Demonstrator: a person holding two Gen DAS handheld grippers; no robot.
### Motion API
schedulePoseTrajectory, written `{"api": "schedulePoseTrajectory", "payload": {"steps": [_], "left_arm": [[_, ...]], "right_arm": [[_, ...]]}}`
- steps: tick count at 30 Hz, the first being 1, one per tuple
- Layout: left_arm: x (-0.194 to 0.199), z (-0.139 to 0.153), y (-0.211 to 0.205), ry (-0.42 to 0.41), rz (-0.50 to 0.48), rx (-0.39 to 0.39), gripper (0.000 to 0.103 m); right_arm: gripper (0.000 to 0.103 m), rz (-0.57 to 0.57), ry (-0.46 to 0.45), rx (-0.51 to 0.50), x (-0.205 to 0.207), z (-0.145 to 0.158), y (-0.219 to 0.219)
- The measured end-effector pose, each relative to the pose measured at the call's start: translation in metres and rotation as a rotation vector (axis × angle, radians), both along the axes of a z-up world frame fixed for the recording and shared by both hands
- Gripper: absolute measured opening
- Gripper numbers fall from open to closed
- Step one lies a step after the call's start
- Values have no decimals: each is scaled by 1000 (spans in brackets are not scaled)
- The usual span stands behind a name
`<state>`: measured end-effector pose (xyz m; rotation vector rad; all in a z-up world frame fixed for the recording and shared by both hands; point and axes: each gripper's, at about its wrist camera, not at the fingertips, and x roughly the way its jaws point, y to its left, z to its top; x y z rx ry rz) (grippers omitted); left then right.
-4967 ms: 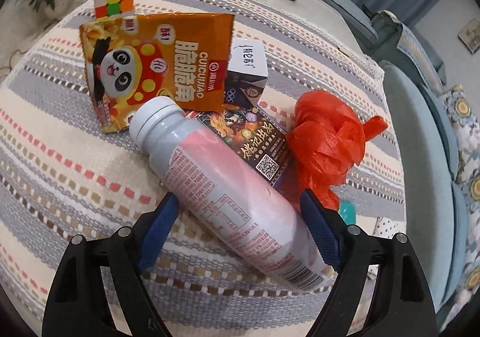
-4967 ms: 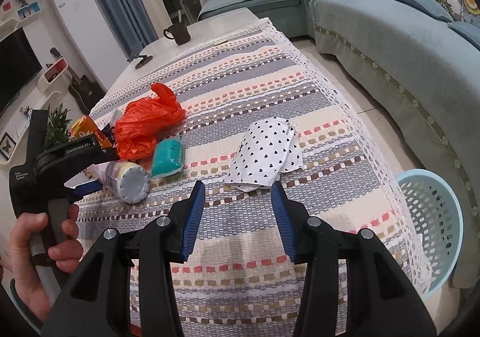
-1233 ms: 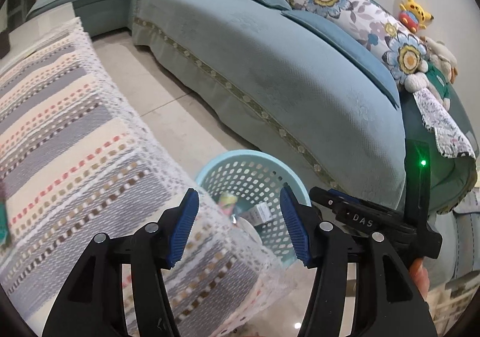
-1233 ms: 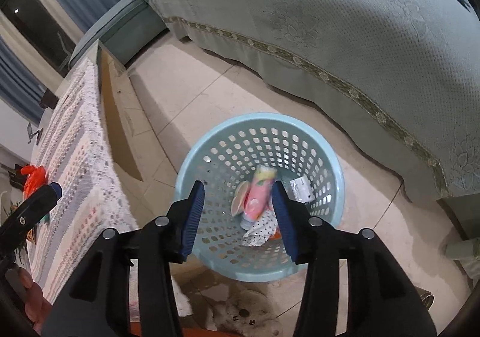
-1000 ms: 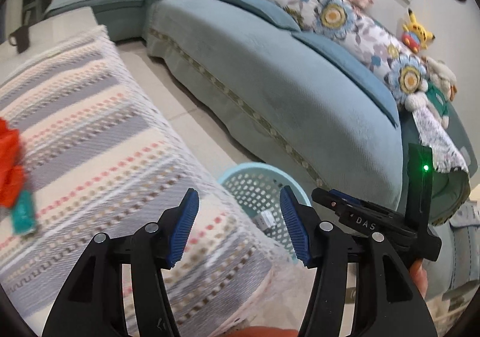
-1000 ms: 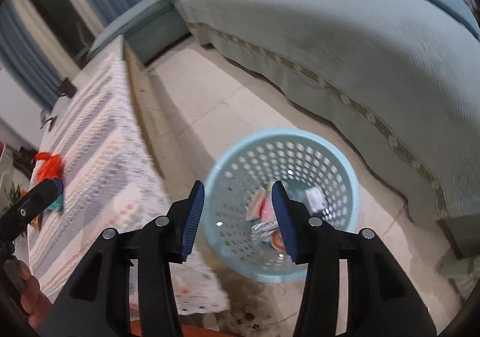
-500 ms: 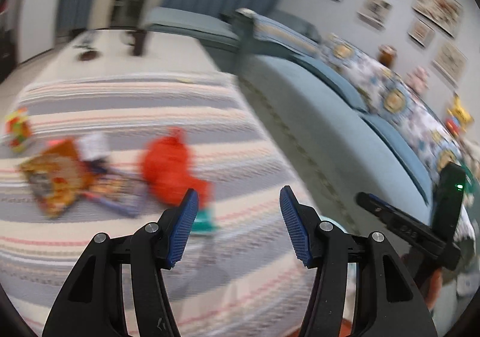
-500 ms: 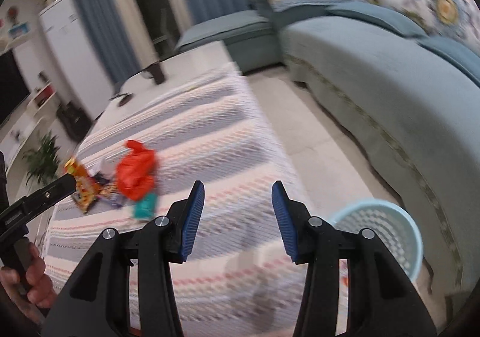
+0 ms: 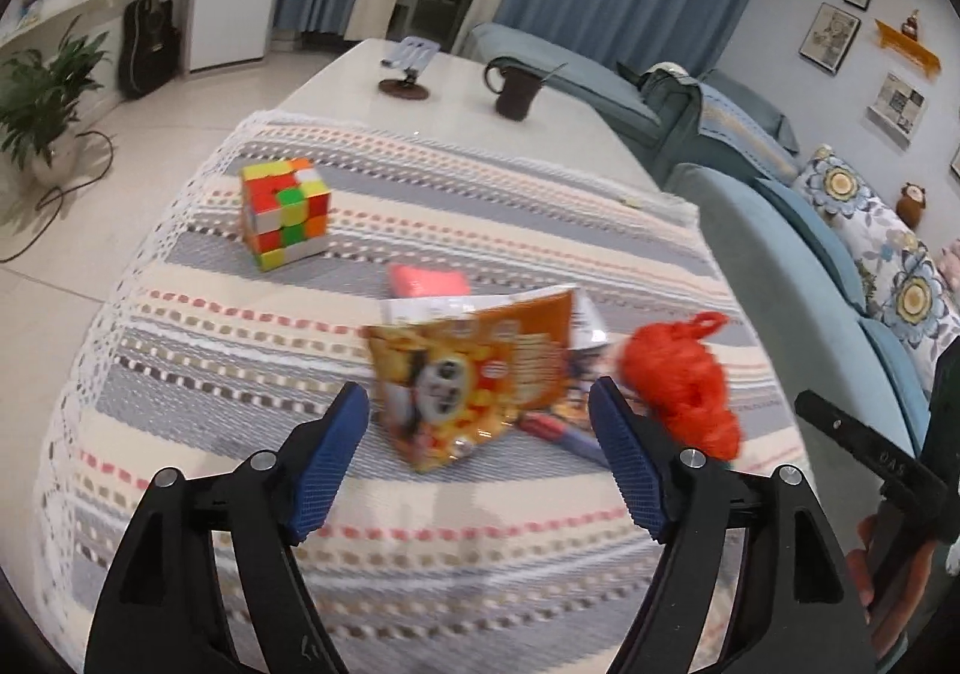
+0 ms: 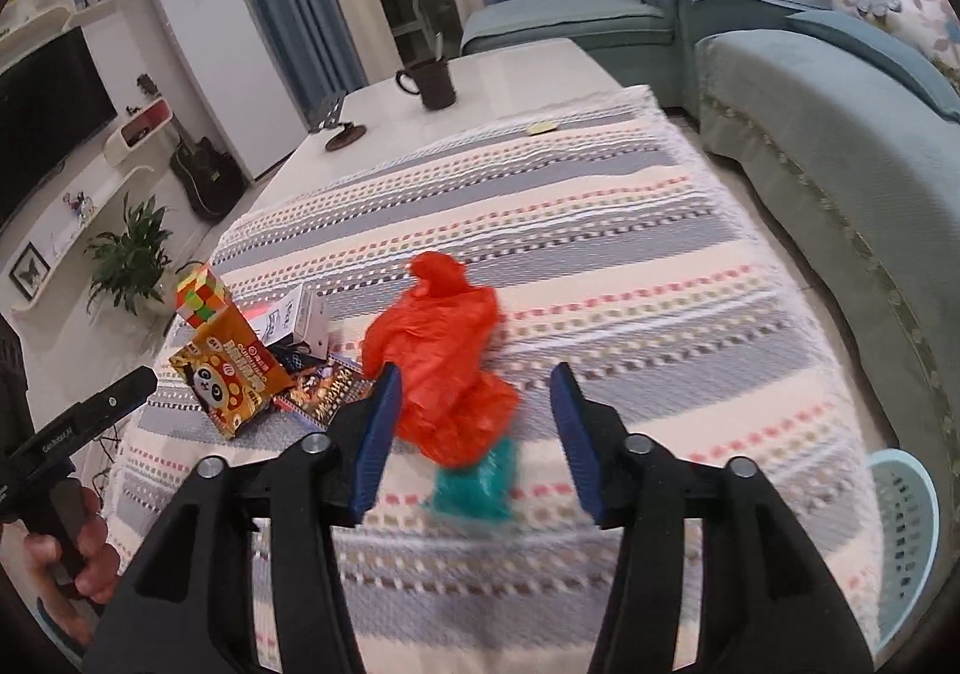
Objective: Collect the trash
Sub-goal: 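Move both open tools back toward the remaining snack bags and red bag, then grasp the red plastic bag with the right tool while the left tool grasps the snack bag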
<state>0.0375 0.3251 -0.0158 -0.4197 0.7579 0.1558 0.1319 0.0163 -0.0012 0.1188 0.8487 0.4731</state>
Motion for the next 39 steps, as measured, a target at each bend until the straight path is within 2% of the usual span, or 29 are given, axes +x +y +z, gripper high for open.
{"api": "schedulePoseTrajectory", "payload": {"steps": [1,4,8,12,15,18,20,21,24,26,32,39], "left_arm": [[3,-4,4,4,-4,-6,77],[15,-16,14,13,-21,-21,79],[32,-30,17,21,-52,-42,79],[41,-37,13,22,-84,-66,75],[44,-43,8,36,-101,-69,63],[40,-47,4,42,-103,-90,44],[36,-49,2,36,-110,-124,30],[32,-50,0,34,-110,-131,20],[24,-50,-8,21,-108,-137,8],[18,-48,-13,11,-105,-133,7],[2,-32,-29,-37,-93,-121,6],[-4,6,-66,-113,-163,-105,6]], "right_arm": [[55,10,1,-11,4,-3,8],[56,40,1,-44,12,-10,29],[63,60,0,-83,24,-17,50],[64,73,19,-120,37,-27,64],[64,77,45,-135,43,-38,70],[62,78,54,-171,44,-48,75],[44,99,70,-166,42,-54,77],[41,105,73,-161,41,-55,77],[30,100,41,-158,34,-54,75],[26,92,15,-155,30,-49,72],[23,77,-26,-104,21,-29,54],[23,42,-105,-88,-4,3,15]]}}
